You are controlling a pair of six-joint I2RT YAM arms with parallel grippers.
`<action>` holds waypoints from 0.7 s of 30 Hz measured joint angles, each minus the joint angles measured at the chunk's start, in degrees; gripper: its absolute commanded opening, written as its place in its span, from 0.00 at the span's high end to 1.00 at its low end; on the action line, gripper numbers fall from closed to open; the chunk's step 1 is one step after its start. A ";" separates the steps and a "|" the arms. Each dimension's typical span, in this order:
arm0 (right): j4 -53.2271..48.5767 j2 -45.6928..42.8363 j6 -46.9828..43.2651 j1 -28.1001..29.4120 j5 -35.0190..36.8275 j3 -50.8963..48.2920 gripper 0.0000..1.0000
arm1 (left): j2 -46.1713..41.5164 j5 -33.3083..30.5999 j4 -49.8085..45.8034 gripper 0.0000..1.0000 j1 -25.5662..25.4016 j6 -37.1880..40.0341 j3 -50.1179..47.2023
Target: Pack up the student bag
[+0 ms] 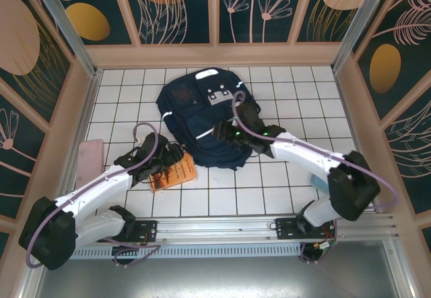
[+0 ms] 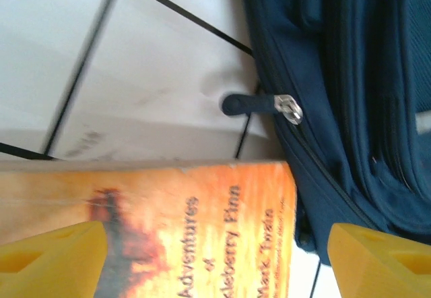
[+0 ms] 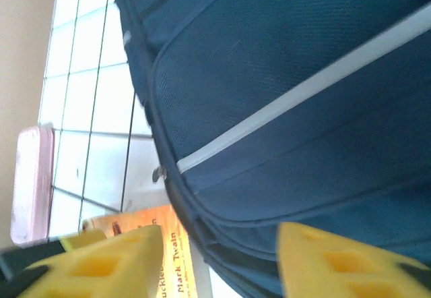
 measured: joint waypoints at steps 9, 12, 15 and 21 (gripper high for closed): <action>-2.14 20.61 -3.28 10.82 -2.40 16.28 0.82 | -5.79 0.39 -3.48 0.40 6.16 -0.81 -2.16; -4.59 27.12 -4.31 13.27 -2.03 22.84 0.84 | -6.60 0.61 -4.42 0.47 6.16 -1.62 -2.91; -7.15 31.58 -5.16 14.93 -0.79 27.17 0.85 | -7.15 1.05 -4.81 0.55 6.16 -2.29 -3.87; -11.43 34.21 -6.21 15.50 2.43 28.39 0.85 | -5.55 2.01 -3.96 0.66 6.16 -3.15 -6.97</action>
